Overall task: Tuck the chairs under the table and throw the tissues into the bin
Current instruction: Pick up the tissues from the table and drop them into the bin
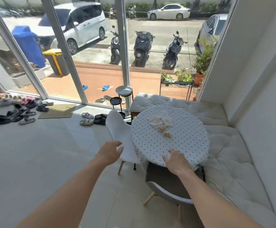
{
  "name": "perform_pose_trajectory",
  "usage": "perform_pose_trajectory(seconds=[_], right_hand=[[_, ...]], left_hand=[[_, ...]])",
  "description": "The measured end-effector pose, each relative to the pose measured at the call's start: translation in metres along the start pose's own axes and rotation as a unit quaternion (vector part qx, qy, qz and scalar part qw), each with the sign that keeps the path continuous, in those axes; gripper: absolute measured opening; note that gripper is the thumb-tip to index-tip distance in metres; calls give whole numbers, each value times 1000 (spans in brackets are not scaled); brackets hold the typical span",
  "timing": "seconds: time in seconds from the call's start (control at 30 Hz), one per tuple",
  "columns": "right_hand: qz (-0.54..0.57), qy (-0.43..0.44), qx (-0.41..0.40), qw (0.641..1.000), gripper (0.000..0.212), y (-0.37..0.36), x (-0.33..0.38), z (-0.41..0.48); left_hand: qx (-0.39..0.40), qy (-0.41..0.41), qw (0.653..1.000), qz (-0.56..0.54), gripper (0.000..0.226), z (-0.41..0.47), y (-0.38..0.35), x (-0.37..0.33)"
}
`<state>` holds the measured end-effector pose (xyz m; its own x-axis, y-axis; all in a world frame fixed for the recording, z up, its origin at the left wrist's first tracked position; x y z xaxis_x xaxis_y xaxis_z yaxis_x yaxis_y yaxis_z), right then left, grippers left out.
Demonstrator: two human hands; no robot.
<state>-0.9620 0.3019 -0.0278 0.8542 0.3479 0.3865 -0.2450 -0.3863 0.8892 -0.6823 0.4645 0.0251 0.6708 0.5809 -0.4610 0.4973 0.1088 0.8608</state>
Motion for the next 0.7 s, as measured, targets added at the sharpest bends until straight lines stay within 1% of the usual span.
perform_pose_trajectory(seconds=[0.27,0.47,0.7], right_hand=[[-17,29,2,999,62,-16,72,36],[-31,15,14,999,60,-37,134,69],[-6,-17,2,1000,61,-59,213,110]], left_hand=[[-30,26,999,-5,45,19,45,66],[-36,23,999,-30,47,65,86,130],[-19,21,999,-46,46,117,131,217]])
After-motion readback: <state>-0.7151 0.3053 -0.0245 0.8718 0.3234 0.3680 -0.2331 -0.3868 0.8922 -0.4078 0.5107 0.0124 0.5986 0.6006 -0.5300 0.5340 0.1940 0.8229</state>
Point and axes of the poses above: each hand's wrist, its own z-axis towards the middle knuckle, its own y-axis out of the back of the hand, x = y × z, the point moved 7 cm from there along z, towards the middle knuckle, and after that the axes turned 2 degrees about y, right-handed, at the moved point
